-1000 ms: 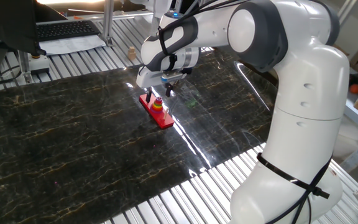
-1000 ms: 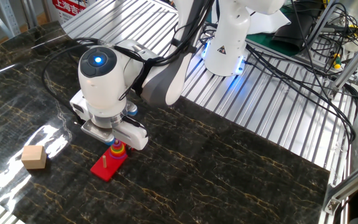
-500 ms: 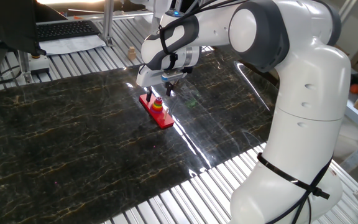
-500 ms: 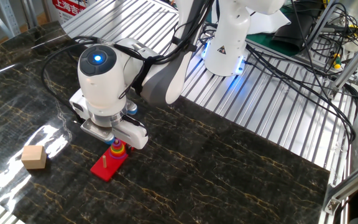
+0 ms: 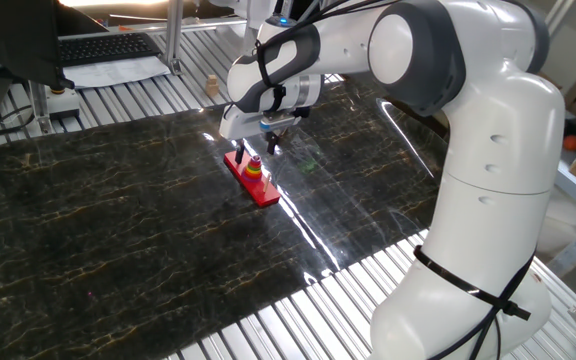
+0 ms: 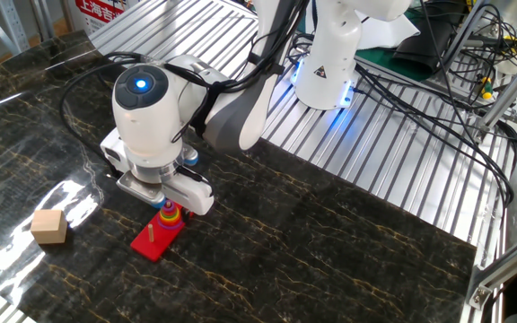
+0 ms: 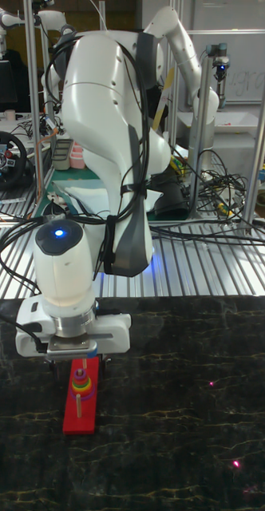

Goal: Take out one Hanoi block and throw it aside

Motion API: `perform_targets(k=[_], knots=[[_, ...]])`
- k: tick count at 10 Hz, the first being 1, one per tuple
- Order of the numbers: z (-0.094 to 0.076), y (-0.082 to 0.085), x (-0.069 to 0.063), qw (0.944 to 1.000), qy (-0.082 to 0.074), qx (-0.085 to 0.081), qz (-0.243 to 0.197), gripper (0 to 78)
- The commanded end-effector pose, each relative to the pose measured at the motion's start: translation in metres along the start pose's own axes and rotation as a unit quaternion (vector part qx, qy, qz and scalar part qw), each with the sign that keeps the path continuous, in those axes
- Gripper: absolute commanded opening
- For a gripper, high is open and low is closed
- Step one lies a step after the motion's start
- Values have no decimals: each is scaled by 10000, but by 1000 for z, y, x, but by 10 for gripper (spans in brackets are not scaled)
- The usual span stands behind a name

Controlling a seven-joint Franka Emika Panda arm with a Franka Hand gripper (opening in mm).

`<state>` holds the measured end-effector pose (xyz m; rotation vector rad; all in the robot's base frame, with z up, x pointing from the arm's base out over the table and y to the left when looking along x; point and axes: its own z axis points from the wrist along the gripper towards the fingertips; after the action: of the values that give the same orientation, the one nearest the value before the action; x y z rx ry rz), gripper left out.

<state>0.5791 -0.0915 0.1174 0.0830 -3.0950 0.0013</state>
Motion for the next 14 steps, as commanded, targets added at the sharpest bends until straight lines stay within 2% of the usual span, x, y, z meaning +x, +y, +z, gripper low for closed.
perform_targets(k=[1, 3, 5, 7, 10, 14], knots=[[-2, -1, -1, 10000, -17, -1, -2, 774], [1, 0, -2, 10000, -61, 53, -30, 774], [-2, -3, -5, 9994, -313, 57, -120, 774], [-4, -5, -8, 9995, -241, 29, -192, 774], [-2, -5, -8, 9996, -239, 20, -174, 774], [10, -3, 2, 9996, -215, 8, -183, 774]])
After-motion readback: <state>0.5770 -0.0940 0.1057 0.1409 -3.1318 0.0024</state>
